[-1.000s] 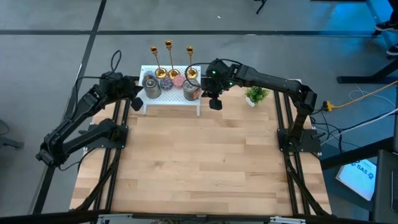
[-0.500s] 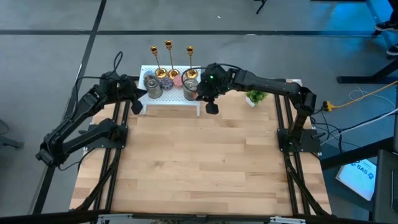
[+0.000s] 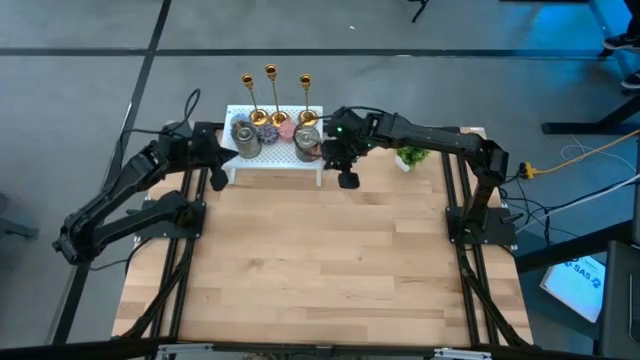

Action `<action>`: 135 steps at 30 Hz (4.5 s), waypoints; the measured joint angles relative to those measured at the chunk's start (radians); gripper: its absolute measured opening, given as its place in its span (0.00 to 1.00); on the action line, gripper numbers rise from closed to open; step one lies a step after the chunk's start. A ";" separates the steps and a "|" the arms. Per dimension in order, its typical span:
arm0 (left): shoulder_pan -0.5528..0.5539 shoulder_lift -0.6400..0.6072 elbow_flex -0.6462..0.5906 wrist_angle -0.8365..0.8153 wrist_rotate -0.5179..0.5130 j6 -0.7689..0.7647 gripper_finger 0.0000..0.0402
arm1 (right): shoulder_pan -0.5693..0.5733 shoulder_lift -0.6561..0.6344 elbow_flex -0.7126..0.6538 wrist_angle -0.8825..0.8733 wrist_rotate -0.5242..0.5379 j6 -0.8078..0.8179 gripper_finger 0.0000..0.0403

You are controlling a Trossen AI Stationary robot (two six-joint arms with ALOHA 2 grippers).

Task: Pick & Place candle stick holders
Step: Adjust the scented candles on the shelf, then return to Home Position

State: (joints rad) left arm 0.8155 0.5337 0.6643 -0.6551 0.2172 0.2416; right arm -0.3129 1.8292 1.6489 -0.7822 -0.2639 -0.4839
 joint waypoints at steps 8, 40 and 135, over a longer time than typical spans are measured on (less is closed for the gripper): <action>-0.003 -0.007 0.000 -0.018 -0.259 -0.015 0.00 | -0.073 0.013 0.000 0.074 0.127 0.069 0.00; -0.231 0.099 0.000 0.077 -0.097 -0.087 0.00 | -0.054 0.036 0.000 0.026 -0.003 -0.004 0.00; -0.631 -0.531 -0.656 0.685 -0.346 -0.284 0.00 | 0.287 -1.675 -1.634 0.790 0.324 0.378 0.02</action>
State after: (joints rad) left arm 0.1848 0.0026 0.0086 0.0303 -0.1287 -0.0423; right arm -0.0261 0.1540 0.0151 0.0081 0.0605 -0.1060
